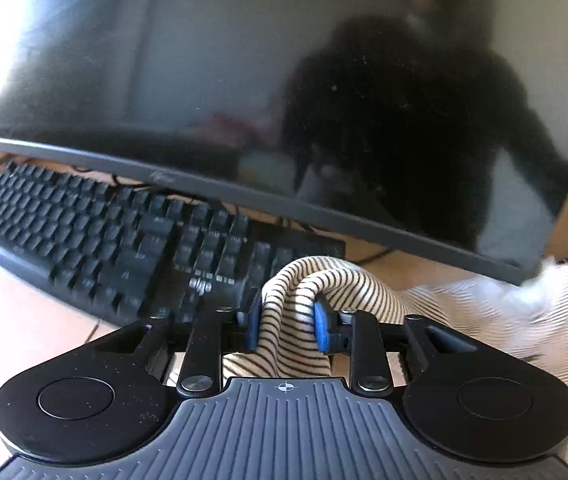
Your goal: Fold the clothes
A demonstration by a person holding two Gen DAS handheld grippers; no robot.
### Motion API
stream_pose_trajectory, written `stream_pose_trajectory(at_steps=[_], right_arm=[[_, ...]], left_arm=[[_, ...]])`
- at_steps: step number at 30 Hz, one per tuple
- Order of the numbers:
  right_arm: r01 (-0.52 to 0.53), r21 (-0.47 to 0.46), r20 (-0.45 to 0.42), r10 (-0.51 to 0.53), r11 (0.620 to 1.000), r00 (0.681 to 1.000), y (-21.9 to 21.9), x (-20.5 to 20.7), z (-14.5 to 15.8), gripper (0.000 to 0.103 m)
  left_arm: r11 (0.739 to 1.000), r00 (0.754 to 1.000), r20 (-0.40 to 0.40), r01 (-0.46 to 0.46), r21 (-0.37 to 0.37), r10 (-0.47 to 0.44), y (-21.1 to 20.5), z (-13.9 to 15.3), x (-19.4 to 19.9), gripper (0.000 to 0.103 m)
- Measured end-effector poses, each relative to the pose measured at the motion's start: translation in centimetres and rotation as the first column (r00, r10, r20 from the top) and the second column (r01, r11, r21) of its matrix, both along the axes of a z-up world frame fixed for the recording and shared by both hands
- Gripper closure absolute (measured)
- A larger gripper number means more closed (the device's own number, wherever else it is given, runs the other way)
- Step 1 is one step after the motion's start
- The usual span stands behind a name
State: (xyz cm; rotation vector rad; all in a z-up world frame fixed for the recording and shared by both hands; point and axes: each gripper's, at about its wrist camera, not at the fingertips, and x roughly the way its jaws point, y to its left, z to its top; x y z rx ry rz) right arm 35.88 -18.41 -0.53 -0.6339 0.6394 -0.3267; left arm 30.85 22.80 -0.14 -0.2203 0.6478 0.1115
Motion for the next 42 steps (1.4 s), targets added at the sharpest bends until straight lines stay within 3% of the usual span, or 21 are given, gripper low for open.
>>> stream_pose_trajectory(at_steps=[1,2,3,5,7,9,11,13,14,18,20,22,25,26,28,33,34,37,40,42], right_arm=[[0.049,-0.017,0.026,-0.048,0.999,0.998,-1.0,0.9,0.5,0.096],[0.089,-0.028,0.048,-0.087,0.996,0.995,-1.8,1.7,0.9,0.089],[0.101,-0.026,0.054,-0.1,0.995,0.994,-2.3,2.0,1.2,0.073],[0.103,-0.001,0.068,-0.103,0.995,0.992,-2.8,1.8,1.6,0.05],[0.07,0.057,0.063,-0.074,0.996,0.995,-2.7,0.8,1.6,0.049],[-0.005,0.165,0.015,0.003,0.986,1.0,-2.1,-0.6,0.9,0.05],[-0.06,0.284,-0.042,0.075,0.957,0.996,-1.3,-1.8,-0.3,0.051],[-0.092,0.406,-0.1,0.144,0.909,0.984,-0.5,-2.9,-1.8,0.062],[-0.094,0.459,-0.124,0.169,0.883,0.978,-0.2,-3.3,-2.8,0.068],[-0.028,0.579,-0.227,0.194,0.815,0.954,0.8,-4.6,-6.8,0.072],[-0.01,0.6,-0.221,0.178,0.8,0.959,0.7,-6.0,-7.2,0.072],[0.013,0.626,-0.23,0.168,0.78,0.959,0.4,-7.5,-7.2,0.072],[0.009,0.64,-0.24,0.188,0.769,0.952,0.4,-10.1,-7.3,0.071],[0.011,0.646,-0.246,0.195,0.763,0.949,0.4,-10.8,-7.3,0.071],[0.012,0.658,-0.259,0.211,0.753,0.943,0.5,-12.3,-7.2,0.071],[0.006,0.666,-0.315,0.274,0.745,0.909,1.4,-15.7,-6.5,0.07],[0.004,0.669,-0.32,0.283,0.744,0.904,1.5,-16.2,-6.3,0.07],[-0.018,0.673,-0.276,0.274,0.74,0.921,1.0,-15.8,-4.8,0.07],[-0.074,0.604,-0.18,0.226,0.794,0.957,1.1,-12.7,-3.7,0.07],[-0.1,0.549,-0.126,0.2,0.83,0.972,1.5,-10.0,-3.5,0.07]], left_arm=[[1.0,1.0,-0.013,-0.012,0.008,0.012,0.1,-0.2,0.8,0.054],[1.0,0.999,-0.027,-0.029,0.001,0.029,0.3,-0.4,1.1,0.045],[0.999,0.998,-0.041,-0.047,-0.005,0.047,0.6,-0.5,1.4,0.042],[0.997,0.995,-0.06,-0.077,-0.027,0.075,1.2,-0.6,1.4,0.026],[0.993,0.993,-0.069,-0.1,-0.059,0.096,1.7,-0.4,0.5,0.023],[0.995,0.996,-0.063,-0.068,-0.077,0.063,1.2,0.1,-0.9,0.021],[0.994,0.998,-0.063,-0.002,-0.111,-0.006,0.0,0.5,-2.0,0.019],[0.975,0.989,-0.064,0.117,-0.187,-0.131,-1.9,0.2,-2.7,0.019],[0.961,0.979,-0.063,0.175,-0.213,-0.192,-3.3,0.0,-3.0,0.019],[0.882,0.908,-0.056,0.387,-0.269,-0.416,-8.9,-0.7,-4.2,0.019],[0.835,0.857,-0.062,0.48,-0.268,-0.512,-11.4,-1.3,-4.8,0.014],[0.809,0.823,-0.091,0.521,-0.272,-0.561,-12.8,-2.6,-5.0,0.013],[0.81,0.803,-0.19,0.495,-0.315,-0.565,-13.4,-5.1,-5.6,0.014],[0.804,0.799,-0.182,0.506,-0.313,-0.573,-13.3,-5.3,-6.1,0.014],[0.79,0.766,-0.214,0.549,-0.273,-0.606,-13.5,-5.0,-7.6,0.014],[0.754,0.705,-0.269,0.591,-0.287,-0.656,-13.1,-4.5,-9.9,0.014],[0.742,0.701,-0.25,0.602,-0.294,-0.668,-13.0,-3.8,-10.2,0.014],[0.742,0.728,-0.162,0.625,-0.244,-0.666,-12.8,-1.5,-9.0,0.012],[0.776,0.77,-0.119,0.601,-0.192,-0.626,-13.2,-1.1,-6.1,0.012],[0.8,0.793,-0.133,0.566,-0.202,-0.595,-13.2,-1.9,-4.0,0.012]])
